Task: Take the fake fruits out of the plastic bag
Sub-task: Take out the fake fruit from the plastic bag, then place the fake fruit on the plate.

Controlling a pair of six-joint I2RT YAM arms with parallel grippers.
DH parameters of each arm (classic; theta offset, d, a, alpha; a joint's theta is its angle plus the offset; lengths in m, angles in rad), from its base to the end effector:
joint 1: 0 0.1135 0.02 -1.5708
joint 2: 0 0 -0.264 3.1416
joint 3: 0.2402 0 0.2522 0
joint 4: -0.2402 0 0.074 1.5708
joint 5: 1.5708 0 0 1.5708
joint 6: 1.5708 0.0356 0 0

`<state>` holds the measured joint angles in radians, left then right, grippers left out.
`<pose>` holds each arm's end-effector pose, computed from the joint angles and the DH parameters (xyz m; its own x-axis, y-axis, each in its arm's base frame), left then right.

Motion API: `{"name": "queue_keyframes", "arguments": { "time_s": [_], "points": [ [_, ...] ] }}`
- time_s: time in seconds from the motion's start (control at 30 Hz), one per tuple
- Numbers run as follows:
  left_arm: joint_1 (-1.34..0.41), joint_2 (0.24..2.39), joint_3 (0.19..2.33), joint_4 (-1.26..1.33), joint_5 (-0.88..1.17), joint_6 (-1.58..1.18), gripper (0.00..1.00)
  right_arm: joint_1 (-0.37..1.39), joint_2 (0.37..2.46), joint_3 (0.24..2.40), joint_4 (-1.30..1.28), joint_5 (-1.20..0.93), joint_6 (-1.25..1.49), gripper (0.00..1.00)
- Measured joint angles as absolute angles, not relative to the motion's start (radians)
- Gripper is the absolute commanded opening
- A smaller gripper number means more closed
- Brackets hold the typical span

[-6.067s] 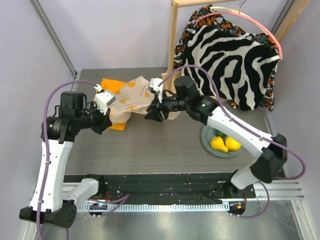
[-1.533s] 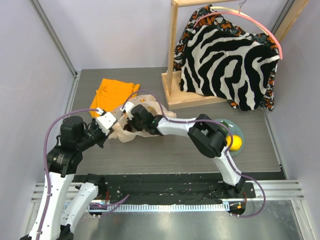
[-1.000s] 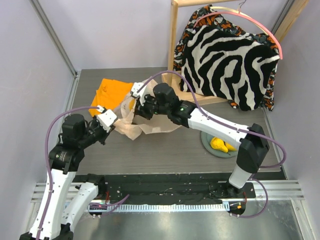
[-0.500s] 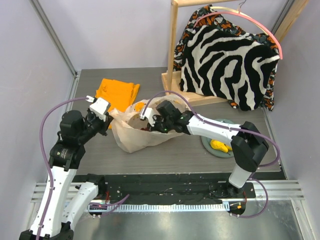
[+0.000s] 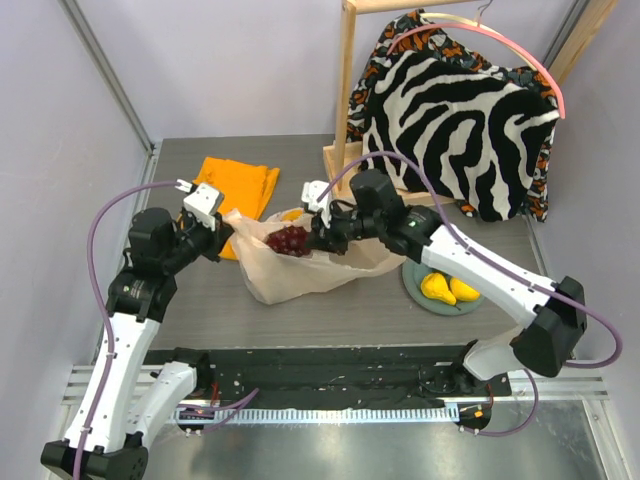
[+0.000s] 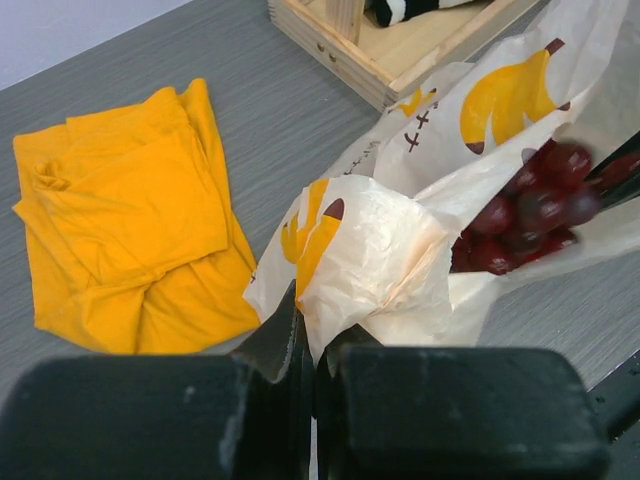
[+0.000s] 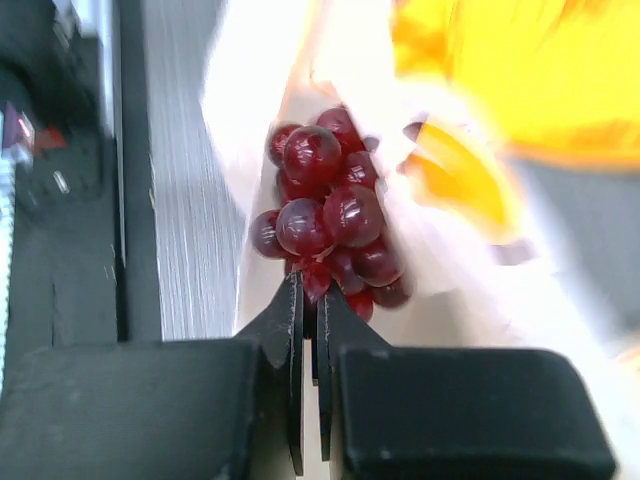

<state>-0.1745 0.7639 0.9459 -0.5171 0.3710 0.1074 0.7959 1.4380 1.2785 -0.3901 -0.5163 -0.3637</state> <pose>0.1559 -0.0406 0.3642 -0.2685 0.1488 -0.9517 0.5308 0.8473 -0.0173 0.2155 0.2452 0.3407 -0.0157 -0.4582 -0.8887 -0.9860 0.1548 -0.0623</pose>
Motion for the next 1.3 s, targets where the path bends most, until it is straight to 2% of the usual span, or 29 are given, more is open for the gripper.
{"name": "queue_keyframes", "arguments": {
  "time_s": [0.23, 0.43, 0.73, 0.93, 1.1, 1.3],
  "points": [
    [-0.175, 0.789, 0.946, -0.486, 0.385, 0.109, 0.00, 0.794, 1.436, 1.415, -0.311, -0.583, -0.289, 0.01],
    [-0.175, 0.818, 0.945, -0.457, 0.353, 0.113, 0.00, 0.716, 1.447, 1.528, -0.317, -0.573, -0.227, 0.01],
    [-0.175, 0.881, 0.938, -0.391, 0.331, 0.037, 0.00, 0.640, 1.352, 1.602, -0.318, -0.457, -0.052, 0.01],
    [-0.175, 0.906, 0.938, -0.386, 0.311, 0.045, 0.00, 0.526, 1.224, 1.601, -0.393, -0.305, -0.141, 0.01],
    [-0.175, 0.906, 0.938, -0.386, 0.305, 0.031, 0.00, 0.461, 1.066, 1.520, -0.489, -0.132, -0.326, 0.01],
    [-0.175, 0.910, 0.943, -0.390, 0.305, 0.022, 0.00, 0.456, 0.825, 1.180, -0.602, 0.107, -0.561, 0.01]
  ]
}}
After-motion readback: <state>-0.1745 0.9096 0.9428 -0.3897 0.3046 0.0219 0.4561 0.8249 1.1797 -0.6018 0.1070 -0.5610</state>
